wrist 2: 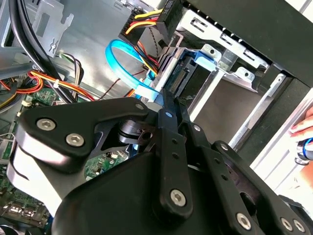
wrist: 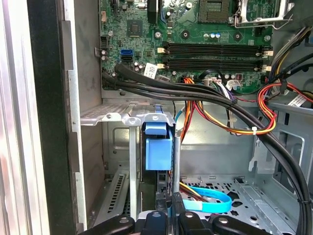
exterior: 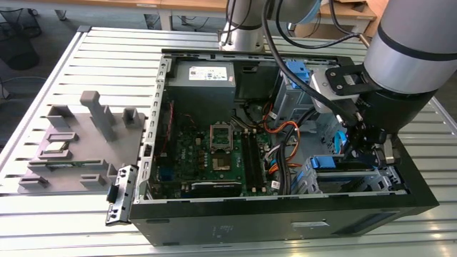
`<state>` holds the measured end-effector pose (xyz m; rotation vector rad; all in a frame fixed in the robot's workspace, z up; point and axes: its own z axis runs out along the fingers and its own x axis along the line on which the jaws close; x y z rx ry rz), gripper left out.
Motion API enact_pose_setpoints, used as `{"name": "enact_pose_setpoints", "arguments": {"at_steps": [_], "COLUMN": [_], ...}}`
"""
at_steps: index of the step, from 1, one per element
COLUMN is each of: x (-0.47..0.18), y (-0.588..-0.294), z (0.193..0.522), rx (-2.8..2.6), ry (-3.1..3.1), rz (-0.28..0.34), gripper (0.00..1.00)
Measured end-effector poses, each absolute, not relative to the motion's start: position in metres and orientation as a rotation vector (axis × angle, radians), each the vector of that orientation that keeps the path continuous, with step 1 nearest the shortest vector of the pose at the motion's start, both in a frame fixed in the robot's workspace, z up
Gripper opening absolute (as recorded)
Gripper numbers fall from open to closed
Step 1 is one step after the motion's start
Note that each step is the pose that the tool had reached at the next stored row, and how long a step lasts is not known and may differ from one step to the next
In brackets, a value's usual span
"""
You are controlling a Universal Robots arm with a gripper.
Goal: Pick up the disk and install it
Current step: 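Insert the first disk wire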
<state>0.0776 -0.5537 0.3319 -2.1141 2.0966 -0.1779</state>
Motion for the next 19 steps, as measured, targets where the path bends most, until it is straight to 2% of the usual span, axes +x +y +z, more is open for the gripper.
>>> {"name": "enact_pose_setpoints", "arguments": {"at_steps": [19], "x": [0.0775], "y": [-0.5546], "z": [0.3318], "rx": [-2.114], "ry": [2.097], "rz": [-0.179], "gripper": [0.16]}}
